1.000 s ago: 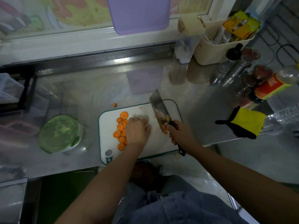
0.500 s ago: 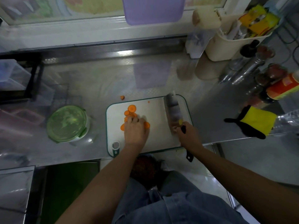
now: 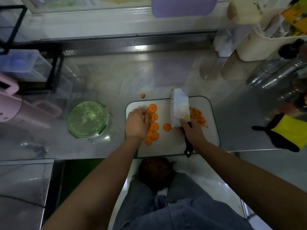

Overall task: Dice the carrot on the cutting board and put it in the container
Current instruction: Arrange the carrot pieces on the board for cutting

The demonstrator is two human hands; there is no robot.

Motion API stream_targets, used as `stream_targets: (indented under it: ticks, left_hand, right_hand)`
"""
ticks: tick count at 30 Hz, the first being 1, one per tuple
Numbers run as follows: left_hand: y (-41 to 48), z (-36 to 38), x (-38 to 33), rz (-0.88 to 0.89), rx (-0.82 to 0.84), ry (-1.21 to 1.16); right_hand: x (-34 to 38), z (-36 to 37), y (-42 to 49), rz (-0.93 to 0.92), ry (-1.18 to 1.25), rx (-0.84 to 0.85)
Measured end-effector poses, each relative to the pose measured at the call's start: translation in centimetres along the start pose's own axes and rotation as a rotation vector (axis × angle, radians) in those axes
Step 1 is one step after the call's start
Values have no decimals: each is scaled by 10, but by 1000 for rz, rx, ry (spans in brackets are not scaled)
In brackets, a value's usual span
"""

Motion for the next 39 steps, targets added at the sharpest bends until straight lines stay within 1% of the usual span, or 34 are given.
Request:
stream_targets:
  ticks: [3,7,11,14,18,19,21,23,25,26,28,30,31,34,35,36,39]
  left_hand:
    - [13,8,-12,49,44,-33]
    - [28,25,-17,71,99,129]
    - [37,34,-19,62,115,247]
    - [41,30,-20,4,91,165]
    - [43,23,-24,46,69,-11]
    - [42,20,-26,35,87,-65]
    - [36,18,-32,17,177,-137]
    - [29,21,-35,32,265,-129]
    - [22,26,-33,31,323,-73]
    - [19,28,-32,53,325,-15]
    - [14,29,-33,160,244,130]
    - [10,26,-40,255,151,162]
    - [8,25,-44,310,149,155]
    - [-5,29,-52,555,213,204]
    - [-10,31,-51,596,228,231]
    - [-13,34,-50,603,243,256]
    - [-15,38,-49,514,256,308]
  right_hand:
    - [-2,0,2,2,-18,9]
    - [-2,-4,5,51,-25,46]
    - [-2,-5,6,39,-27,49]
    - [-5,-6,8,17,-63,54]
    - [-8,-6,9,14,-78,68]
    - [-8,-7,9,13,-78,67]
    - [-7,-7,8,17,-64,71]
    - [-7,-7,7,26,-51,78]
    - [-7,-8,6,25,-60,79]
    - [-8,-8,7,23,-65,76]
    - [-8,-8,7,23,-69,69]
    - [-7,-8,6,22,-64,69]
    - [-7,-8,6,23,-60,71]
    - [-9,-9,8,28,-66,76]
    - [-10,-9,9,29,-70,76]
    - [-11,-9,9,26,-77,76]
    - [-12,-9,11,10,-99,73]
Point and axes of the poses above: each hand's wrist, its own y-axis towards the middle knuckle, its own z-axis out of the palm, x = y × z, the point moved 4 cm from there along y, towards the middle knuckle, and after that the axes turned 9 degrees about -x, right-handed, at the moved point
